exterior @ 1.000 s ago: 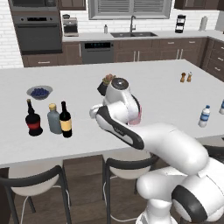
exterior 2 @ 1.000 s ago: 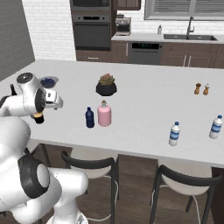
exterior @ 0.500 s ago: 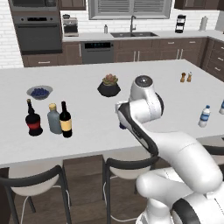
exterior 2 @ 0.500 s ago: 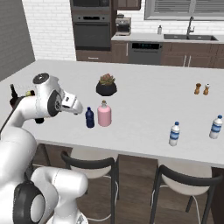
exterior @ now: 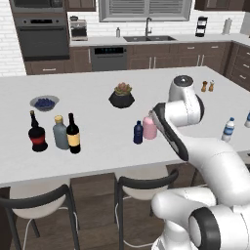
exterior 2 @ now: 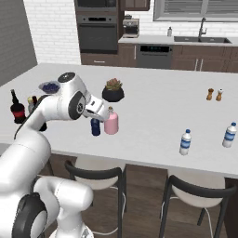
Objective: Move the plastic bottles in the middle to the plastics group, and the glass bottles in the middle to the glass group.
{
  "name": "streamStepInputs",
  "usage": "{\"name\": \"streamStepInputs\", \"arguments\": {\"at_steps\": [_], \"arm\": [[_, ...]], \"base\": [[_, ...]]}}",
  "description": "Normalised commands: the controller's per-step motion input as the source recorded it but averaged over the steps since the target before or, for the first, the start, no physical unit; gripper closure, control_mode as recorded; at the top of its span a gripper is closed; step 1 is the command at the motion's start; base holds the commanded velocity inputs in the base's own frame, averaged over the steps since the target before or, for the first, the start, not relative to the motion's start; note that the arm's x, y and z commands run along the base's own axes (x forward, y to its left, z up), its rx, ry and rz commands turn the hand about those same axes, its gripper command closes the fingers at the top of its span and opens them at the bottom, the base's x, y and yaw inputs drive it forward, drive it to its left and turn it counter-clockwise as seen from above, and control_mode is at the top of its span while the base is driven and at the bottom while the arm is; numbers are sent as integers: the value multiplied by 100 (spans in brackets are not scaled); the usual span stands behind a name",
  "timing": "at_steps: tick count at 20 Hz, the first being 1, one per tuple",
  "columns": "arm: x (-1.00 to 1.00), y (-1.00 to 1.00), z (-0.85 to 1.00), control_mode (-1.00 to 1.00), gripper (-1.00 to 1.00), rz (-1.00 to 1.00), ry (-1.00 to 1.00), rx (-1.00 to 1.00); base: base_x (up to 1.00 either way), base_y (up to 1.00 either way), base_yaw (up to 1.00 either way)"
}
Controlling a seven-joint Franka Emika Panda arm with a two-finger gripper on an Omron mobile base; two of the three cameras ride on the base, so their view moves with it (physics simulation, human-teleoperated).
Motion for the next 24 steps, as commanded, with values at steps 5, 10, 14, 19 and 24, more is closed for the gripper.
{"name": "streamStepInputs", "arguments": {"at_steps": [5,10,14,19,24], "arm": [[18,-28,0,-100,-100,4,3,2],[45,-12,0,-100,-100,13,9,3],[42,0,0,-100,-100,17,12,1],[-4,6,0,-100,-100,15,1,1],[27,5,0,-100,-100,11,0,0]], "base": [[0,0,0],[0,0,0],[0,0,0],[0,0,0],[0,0,0]]}}
